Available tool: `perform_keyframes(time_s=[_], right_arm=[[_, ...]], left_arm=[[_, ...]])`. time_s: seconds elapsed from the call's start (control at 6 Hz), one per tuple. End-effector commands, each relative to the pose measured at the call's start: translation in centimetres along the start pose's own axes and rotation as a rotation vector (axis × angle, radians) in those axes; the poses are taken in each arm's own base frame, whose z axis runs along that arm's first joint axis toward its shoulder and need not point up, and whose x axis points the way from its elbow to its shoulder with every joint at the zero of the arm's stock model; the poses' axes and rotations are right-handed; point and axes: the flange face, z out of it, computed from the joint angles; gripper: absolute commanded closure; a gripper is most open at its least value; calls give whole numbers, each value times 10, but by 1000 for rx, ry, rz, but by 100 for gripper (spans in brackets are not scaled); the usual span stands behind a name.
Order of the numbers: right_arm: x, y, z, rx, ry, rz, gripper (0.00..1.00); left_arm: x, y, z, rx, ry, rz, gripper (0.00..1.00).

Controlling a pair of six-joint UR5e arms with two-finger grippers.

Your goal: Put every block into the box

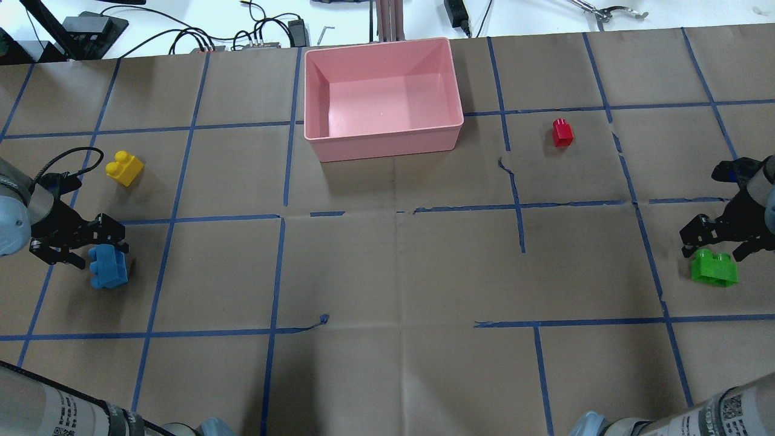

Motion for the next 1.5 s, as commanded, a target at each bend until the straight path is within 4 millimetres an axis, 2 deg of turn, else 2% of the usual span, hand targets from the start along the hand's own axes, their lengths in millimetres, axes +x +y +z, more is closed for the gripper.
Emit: perform_keyframes(time_s=[0.0,0.17,0.33,0.5,0.67,0.83,1.0,1.17,1.33], right_arm=[[-2,6,9,-25,10,2,0],[-2,7,9,-30,18,2,0],[-1,6,8,-25,17,5,2],[0,6,7,-23,20,23,27],[0,5,5,-18,22,33,37],[0,5,5,-18,21,32,50],[1,4,3,-12,22,27,58],[2,3,-5,13,37,28,58],[6,-6,-29,63,56,29,58]], left_arm=[[-1,-1,3,-2,1,3,10],[-2,-2,6,-4,2,2,20],[-2,-3,6,-4,2,-4,39],[-1,-2,5,-2,3,-8,63],[-1,-1,3,-2,1,-8,86],[0,-4,-11,17,-7,-5,94],[7,-9,-32,78,27,-36,94],[43,-25,-71,157,45,-128,94],[117,-35,-98,199,28,-126,94]])
